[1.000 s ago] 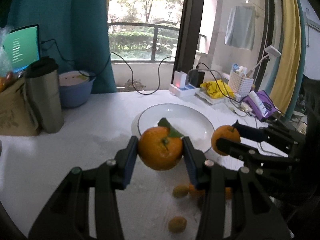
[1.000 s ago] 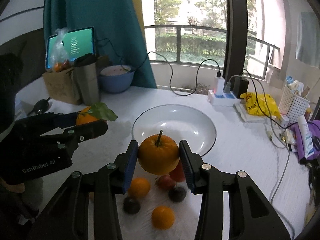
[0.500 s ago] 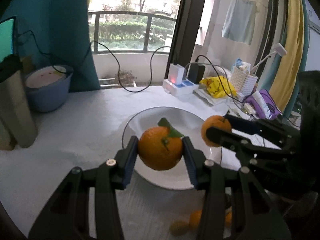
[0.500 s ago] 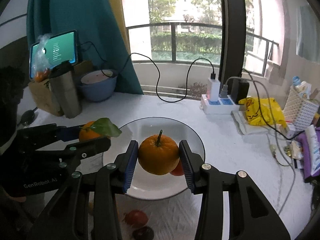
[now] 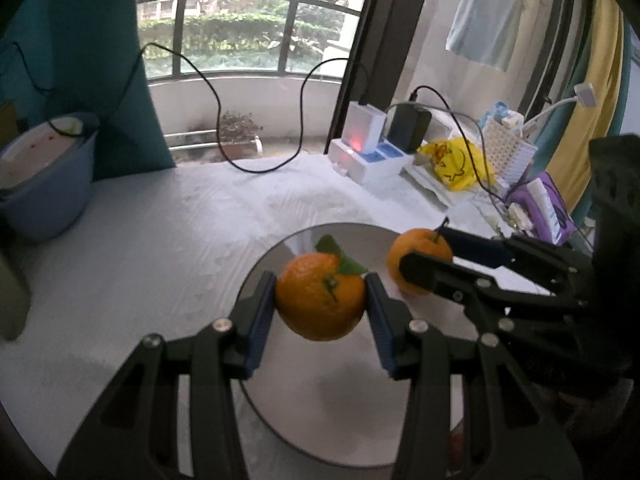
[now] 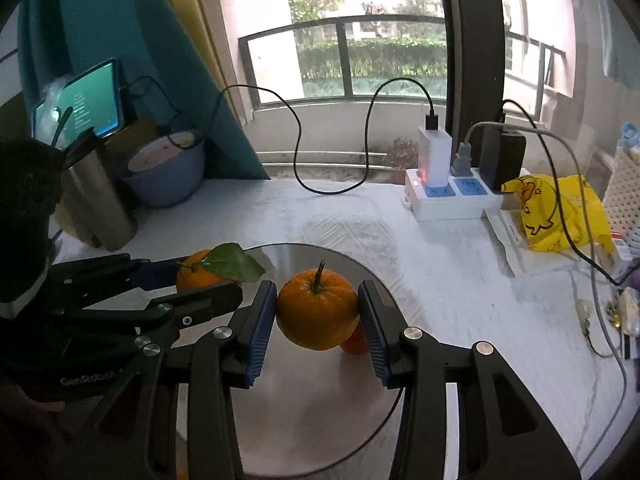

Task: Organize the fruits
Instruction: 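Carry both held oranges over the white plate with both tools, then lower both oranges onto the plate and open both tools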

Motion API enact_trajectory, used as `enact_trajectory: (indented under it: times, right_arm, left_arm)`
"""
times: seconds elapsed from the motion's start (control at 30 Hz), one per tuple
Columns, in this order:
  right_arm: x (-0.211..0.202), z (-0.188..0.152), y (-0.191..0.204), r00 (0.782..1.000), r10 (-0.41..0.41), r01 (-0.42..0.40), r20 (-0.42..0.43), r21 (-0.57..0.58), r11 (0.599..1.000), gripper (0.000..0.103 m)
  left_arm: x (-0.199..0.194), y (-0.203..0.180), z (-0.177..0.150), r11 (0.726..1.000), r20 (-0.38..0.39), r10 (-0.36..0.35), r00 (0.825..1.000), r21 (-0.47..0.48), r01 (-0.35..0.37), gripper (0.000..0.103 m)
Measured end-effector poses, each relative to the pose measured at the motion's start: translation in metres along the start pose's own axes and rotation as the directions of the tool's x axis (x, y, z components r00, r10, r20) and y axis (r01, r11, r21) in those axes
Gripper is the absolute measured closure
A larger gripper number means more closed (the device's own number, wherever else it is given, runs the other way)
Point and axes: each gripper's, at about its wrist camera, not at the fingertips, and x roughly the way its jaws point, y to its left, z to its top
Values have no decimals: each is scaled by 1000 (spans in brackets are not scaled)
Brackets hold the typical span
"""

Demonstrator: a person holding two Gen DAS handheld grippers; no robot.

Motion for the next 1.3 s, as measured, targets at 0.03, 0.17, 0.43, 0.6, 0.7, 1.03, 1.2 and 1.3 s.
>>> enact_trajectory:
  times: [0.03, 0.17, 0.43, 0.6, 0.7, 1.03, 1.2, 1.3]
  right_arm:
    - [4, 2, -3, 1000, 11, -11, -5, 6, 1000, 58]
    - [12, 5, -11, 999, 50, -49, -9, 40, 998, 58]
    - [22, 9, -10, 996, 89, -88, -20, 62, 994, 58]
    - [22, 9, -8, 997, 77, -76, -16, 57, 995, 58]
    - [21, 9, -8, 997, 79, -78, -13, 57, 995, 58]
    - [28, 10, 0, 995, 89, -88, -32, 51, 995, 58]
    - [34, 7, 7, 995, 83, -81, -51, 33, 996, 58]
    - [30, 8, 9, 998, 54, -53, -43, 16, 998, 56]
  left_arm:
    - [4, 2, 3, 1000, -6, -17, 1000, -5, 17, 57]
    - [16, 6, 8, 1000, -25, -25, 999, -5, 25, 57]
    - [27, 16, 9, 999, -57, -27, 998, -46, 25, 57]
    - [22, 15, 7, 999, -51, -6, 999, -39, 4, 56]
    - [18, 15, 7, 999, -40, 4, 999, -36, -6, 56]
    - [-11, 16, 4, 998, 15, 60, 998, -24, -60, 54]
    - [-23, 21, -8, 996, 12, 85, 996, -33, -85, 54]
    - [-32, 24, -13, 995, 18, 89, 996, -46, -88, 54]
